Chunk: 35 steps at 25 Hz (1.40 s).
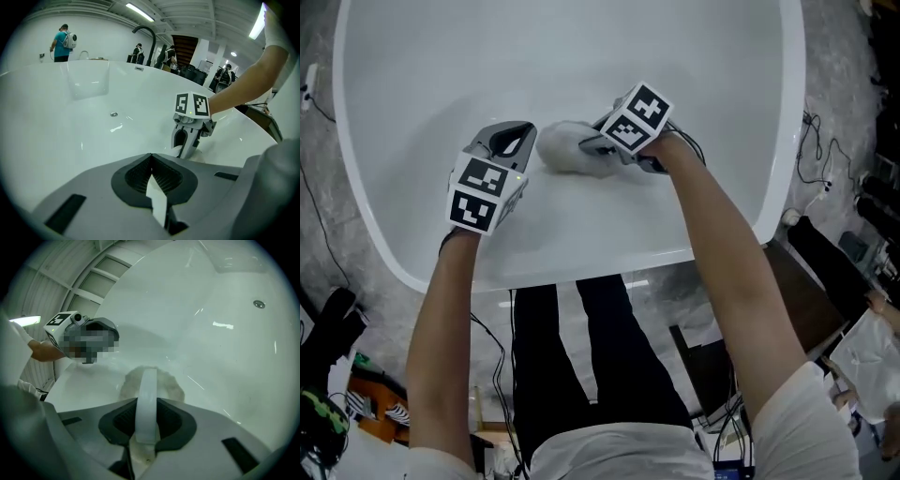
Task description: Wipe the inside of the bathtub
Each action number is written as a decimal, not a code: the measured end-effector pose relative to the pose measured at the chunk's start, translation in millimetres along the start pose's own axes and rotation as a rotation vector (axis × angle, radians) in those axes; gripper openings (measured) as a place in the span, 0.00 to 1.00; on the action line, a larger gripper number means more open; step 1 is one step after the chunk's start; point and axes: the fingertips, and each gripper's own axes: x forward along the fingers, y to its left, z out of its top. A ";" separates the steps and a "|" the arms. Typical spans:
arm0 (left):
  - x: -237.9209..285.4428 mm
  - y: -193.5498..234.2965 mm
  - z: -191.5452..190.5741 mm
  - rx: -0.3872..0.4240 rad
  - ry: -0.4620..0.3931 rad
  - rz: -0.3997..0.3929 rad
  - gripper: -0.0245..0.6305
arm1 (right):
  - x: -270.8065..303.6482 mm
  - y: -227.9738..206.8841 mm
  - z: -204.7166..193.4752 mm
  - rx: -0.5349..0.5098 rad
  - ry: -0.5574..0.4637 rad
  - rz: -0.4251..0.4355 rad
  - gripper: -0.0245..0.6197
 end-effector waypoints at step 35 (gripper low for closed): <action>39.7 3.3 -16.5 -0.032 0.037 -0.041 0.05 | 14.2 -103.2 -20.3 0.238 0.099 -0.259 0.18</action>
